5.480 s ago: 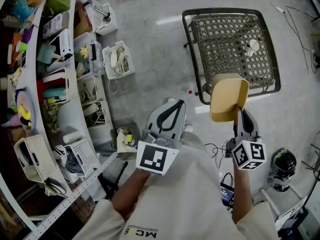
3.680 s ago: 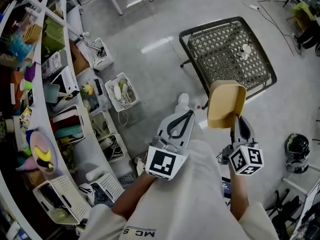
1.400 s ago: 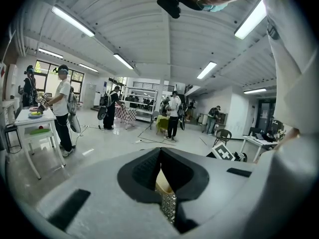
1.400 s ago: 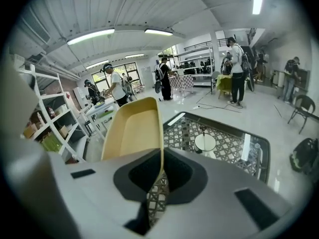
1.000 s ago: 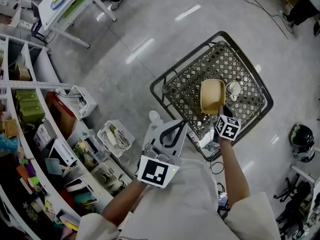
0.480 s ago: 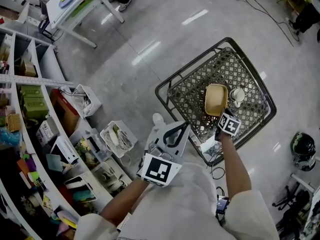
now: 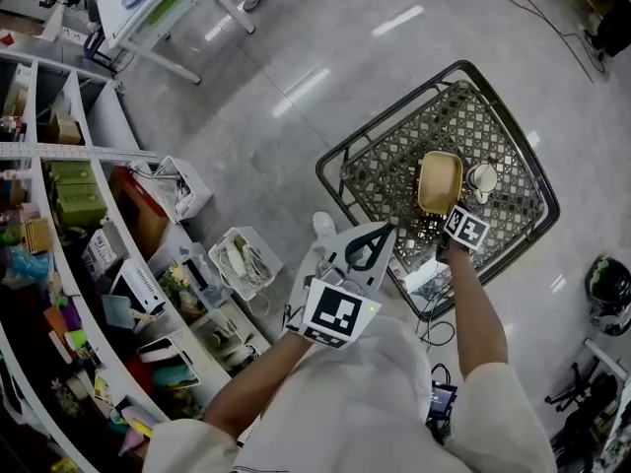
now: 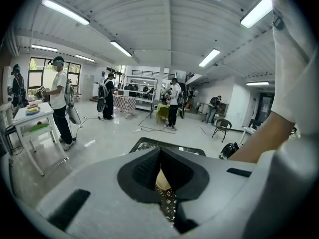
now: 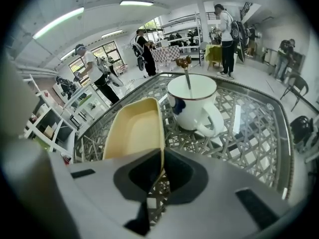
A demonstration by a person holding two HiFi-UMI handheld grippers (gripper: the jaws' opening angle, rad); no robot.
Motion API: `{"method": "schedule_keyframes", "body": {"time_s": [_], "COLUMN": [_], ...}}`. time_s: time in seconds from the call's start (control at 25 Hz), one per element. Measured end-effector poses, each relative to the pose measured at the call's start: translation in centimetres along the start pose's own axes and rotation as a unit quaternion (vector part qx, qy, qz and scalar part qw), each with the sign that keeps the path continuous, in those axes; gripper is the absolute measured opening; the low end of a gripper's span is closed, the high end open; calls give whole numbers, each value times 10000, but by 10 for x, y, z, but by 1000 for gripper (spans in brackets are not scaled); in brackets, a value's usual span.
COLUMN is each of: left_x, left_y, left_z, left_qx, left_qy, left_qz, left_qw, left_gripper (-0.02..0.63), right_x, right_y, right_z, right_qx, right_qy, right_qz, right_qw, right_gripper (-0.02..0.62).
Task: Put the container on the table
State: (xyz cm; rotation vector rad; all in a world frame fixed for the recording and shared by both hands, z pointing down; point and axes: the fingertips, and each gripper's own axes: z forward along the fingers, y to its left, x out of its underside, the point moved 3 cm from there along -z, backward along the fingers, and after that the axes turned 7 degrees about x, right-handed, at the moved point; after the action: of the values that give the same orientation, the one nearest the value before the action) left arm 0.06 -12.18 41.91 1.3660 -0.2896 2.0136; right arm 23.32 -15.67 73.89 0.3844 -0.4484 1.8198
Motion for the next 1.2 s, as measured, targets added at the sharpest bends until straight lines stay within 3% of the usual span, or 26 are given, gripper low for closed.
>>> {"method": "schedule_keyframes", "body": {"time_s": [0.4,0.6,0.72,1.0,1.2], "left_x": [-3,-7,-7,-11,-12], "left_y": [-3,-4,-6,-7,-15], "left_z": [12,10,8,-1,-8], "left_qx": [132,130,132,103,120], "left_qy": [93,24,-14,-123,-216], "left_qz": [113,163,174,195,244], "left_qw": [9998,9998,9998,9997,9994], "left_gripper": [23,23,23,23,23], "right_x": [-3,-7,-10,-31,-44], "right_y": [2,6,1,7,12], "right_z": [5,-5,-18,-73,-123], "right_qx": [-54,-5,69,-260,-411], "right_qy": [-71,-257,-390,-1081,-1529], "right_qz": [201,-218,-89,80,-108], "right_qw": [9998,9994,9992,9938,9873], "right_gripper": [52,81,88,98,49]}}
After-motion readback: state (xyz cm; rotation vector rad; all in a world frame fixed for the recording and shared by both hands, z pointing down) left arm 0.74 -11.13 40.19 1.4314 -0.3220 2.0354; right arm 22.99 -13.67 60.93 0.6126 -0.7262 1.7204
